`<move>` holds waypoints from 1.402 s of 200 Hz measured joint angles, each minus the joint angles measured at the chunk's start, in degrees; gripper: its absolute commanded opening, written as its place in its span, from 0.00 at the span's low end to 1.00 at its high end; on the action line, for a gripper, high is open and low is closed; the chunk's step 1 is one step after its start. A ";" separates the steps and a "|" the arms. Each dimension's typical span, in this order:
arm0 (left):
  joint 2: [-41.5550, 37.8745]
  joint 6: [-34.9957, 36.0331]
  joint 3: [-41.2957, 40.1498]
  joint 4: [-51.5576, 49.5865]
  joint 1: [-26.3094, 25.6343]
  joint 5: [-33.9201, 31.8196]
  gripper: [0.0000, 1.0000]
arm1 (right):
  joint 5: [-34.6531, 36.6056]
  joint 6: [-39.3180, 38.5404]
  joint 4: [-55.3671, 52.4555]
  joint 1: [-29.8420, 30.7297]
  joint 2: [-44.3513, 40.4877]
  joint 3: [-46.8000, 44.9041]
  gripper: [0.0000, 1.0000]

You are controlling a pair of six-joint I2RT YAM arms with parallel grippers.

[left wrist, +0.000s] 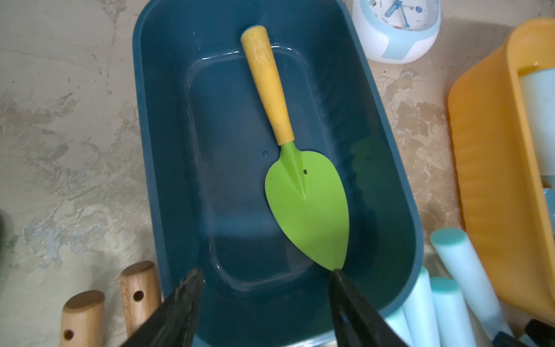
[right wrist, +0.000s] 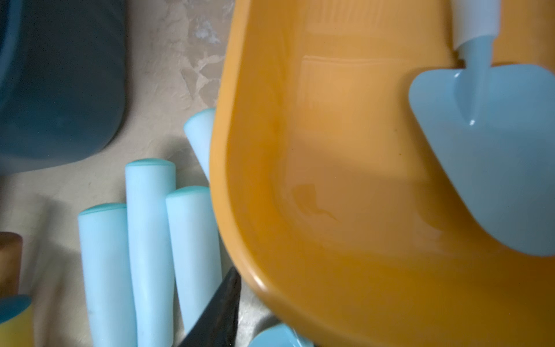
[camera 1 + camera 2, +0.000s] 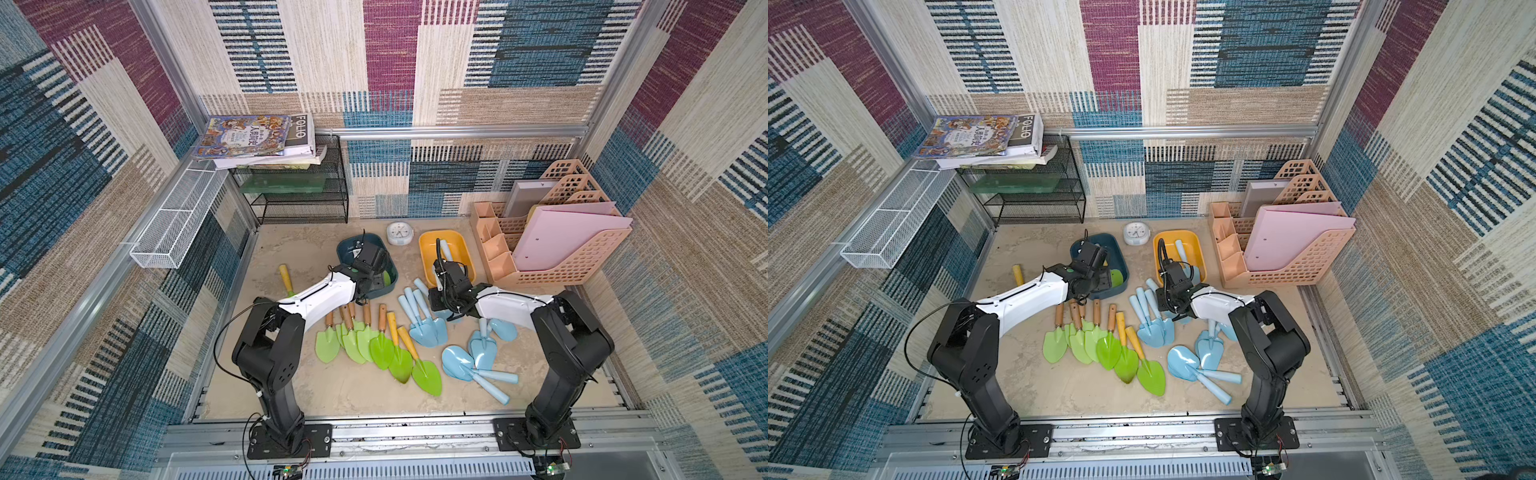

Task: Sort the small shovels by color and place them into the storage box
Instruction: Pick up the shovel from the center of the board, then place the shovel in the storage box.

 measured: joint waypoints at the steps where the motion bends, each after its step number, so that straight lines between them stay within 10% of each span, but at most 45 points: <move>1: 0.02 0.00 0.00 -0.02 0.02 0.00 0.68 | 0.02 0.00 -0.02 0.04 0.22 0.11 0.40; 186: 0.70 -0.90 -0.74 -0.09 0.90 2.80 0.68 | -1.33 -3.58 0.17 3.08 -5.81 -3.15 0.14; 280: 0.81 -0.83 -1.62 1.64 0.90 4.31 0.69 | -1.01 -6.43 -2.95 -7.50 -4.07 16.04 0.15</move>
